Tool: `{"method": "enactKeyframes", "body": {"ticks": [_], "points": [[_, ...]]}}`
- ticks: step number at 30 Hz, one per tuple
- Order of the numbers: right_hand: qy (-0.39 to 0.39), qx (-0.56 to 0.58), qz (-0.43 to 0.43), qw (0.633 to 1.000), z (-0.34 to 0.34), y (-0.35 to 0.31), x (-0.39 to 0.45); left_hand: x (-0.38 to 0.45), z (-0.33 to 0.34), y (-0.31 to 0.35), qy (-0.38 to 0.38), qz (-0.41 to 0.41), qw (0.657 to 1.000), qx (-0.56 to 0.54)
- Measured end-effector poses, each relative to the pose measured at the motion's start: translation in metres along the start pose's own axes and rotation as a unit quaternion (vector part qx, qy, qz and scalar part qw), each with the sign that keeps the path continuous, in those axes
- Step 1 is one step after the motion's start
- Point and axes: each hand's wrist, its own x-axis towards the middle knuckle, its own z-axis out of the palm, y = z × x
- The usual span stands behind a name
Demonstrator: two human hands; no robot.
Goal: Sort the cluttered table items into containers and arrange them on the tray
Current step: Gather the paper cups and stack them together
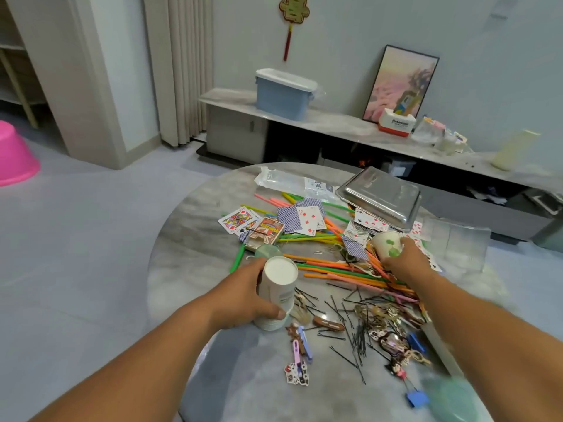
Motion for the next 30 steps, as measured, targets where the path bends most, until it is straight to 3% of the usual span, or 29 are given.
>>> {"method": "enactKeyframes", "body": {"ticks": [3, 5, 9, 11, 15, 21, 27, 30], "points": [[0.062, 0.013, -0.026, 0.998, -0.002, -0.007, -0.011, 0.003, 0.001, -0.002, -0.002, -0.001, 1.0, -0.001], [0.091, 0.099, -0.068, 0.989, -0.011, -0.021, -0.024, 0.004, 0.001, -0.004, -0.005, -0.006, 1.0, -0.003], [0.064, 0.214, -0.168, 0.96, -0.037, -0.054, -0.052, 0.001, 0.002, -0.003, -0.006, -0.012, 1.0, 0.006], [0.054, 0.179, -0.206, 0.96, -0.048, -0.07, -0.066, -0.001, 0.002, -0.002, -0.008, -0.019, 1.0, 0.01], [0.083, -0.035, -0.238, 0.967, -0.062, -0.084, -0.086, -0.008, 0.002, 0.002, -0.012, -0.029, 0.999, 0.021], [0.06, -0.088, -0.244, 0.964, -0.063, -0.093, -0.103, -0.02, -0.001, 0.005, -0.013, -0.043, 0.998, 0.038], [-0.032, 0.147, -0.223, 0.963, -0.062, -0.101, -0.121, -0.028, 0.001, 0.008, -0.019, -0.044, 0.998, 0.033], [-0.065, 0.163, -0.266, 0.948, -0.065, -0.111, -0.145, -0.029, 0.002, 0.013, -0.02, -0.041, 0.999, 0.016]]}}
